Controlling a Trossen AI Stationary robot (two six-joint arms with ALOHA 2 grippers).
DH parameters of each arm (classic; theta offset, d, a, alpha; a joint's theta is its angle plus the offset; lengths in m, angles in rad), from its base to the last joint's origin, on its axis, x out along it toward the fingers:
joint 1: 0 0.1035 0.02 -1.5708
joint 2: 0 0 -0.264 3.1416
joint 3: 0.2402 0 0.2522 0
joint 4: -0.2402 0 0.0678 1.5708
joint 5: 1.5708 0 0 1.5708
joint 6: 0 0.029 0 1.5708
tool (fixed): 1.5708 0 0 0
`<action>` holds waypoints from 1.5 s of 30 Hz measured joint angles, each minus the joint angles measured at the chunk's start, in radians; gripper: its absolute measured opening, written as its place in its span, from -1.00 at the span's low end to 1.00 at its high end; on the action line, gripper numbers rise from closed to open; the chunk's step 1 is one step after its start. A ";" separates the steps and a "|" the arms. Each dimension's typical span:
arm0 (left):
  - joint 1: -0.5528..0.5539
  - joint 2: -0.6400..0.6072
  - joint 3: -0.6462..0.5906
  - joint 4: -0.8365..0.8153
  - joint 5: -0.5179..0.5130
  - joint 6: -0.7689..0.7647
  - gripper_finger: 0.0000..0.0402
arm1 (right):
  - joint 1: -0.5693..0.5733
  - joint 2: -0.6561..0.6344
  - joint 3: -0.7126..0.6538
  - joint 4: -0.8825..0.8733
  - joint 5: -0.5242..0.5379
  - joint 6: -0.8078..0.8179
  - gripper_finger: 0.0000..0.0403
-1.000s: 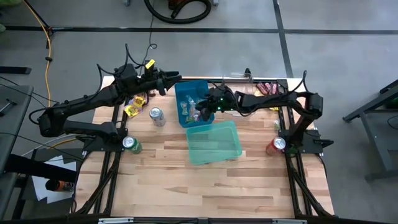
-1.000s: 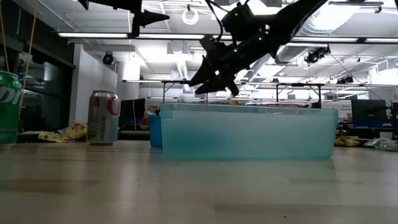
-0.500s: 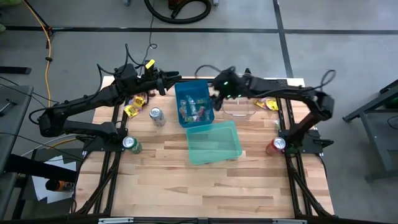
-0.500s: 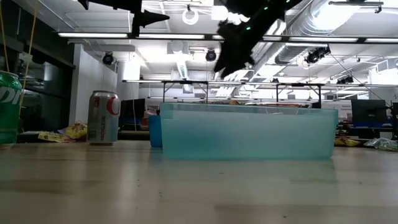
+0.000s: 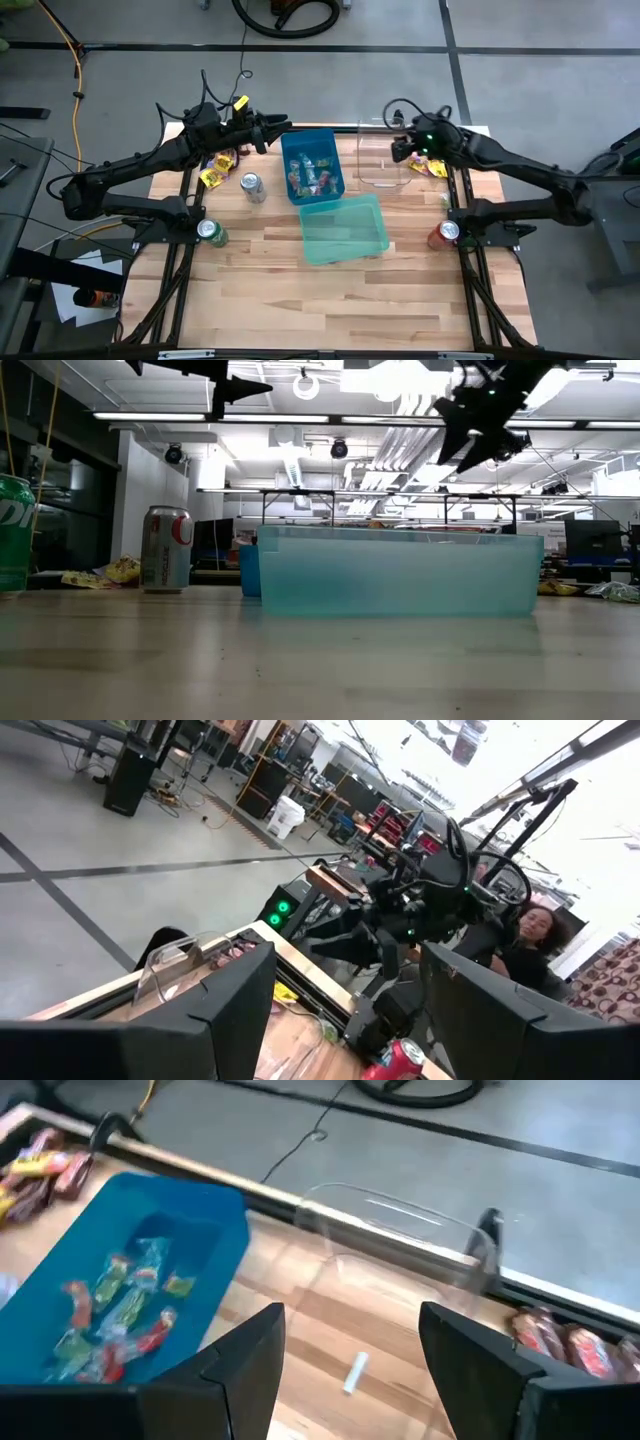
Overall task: Sort candy
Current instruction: Put the yellow candy into the green bin
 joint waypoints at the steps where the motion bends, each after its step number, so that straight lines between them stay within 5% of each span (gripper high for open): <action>1: 0.000 0.000 0.000 0.000 0.000 0.000 0.18 | 0.000 -0.022 -0.015 0.005 0.002 0.005 0.13; 8: 0.000 0.000 0.000 0.000 0.000 0.000 0.18 | 0.000 -0.057 -0.037 0.024 0.032 0.033 0.13; 14: 0.000 0.000 0.000 0.000 0.000 -0.009 0.18 | -0.089 0.003 -0.036 -0.090 0.125 0.304 0.13; 27: 0.000 0.000 0.000 0.001 0.003 -0.028 0.18 | -0.487 0.271 -0.037 -0.115 -0.217 0.425 0.13; 45: 0.000 0.000 0.000 0.001 0.007 -0.026 0.18 | -0.535 0.500 -0.038 -0.142 -0.291 0.382 0.09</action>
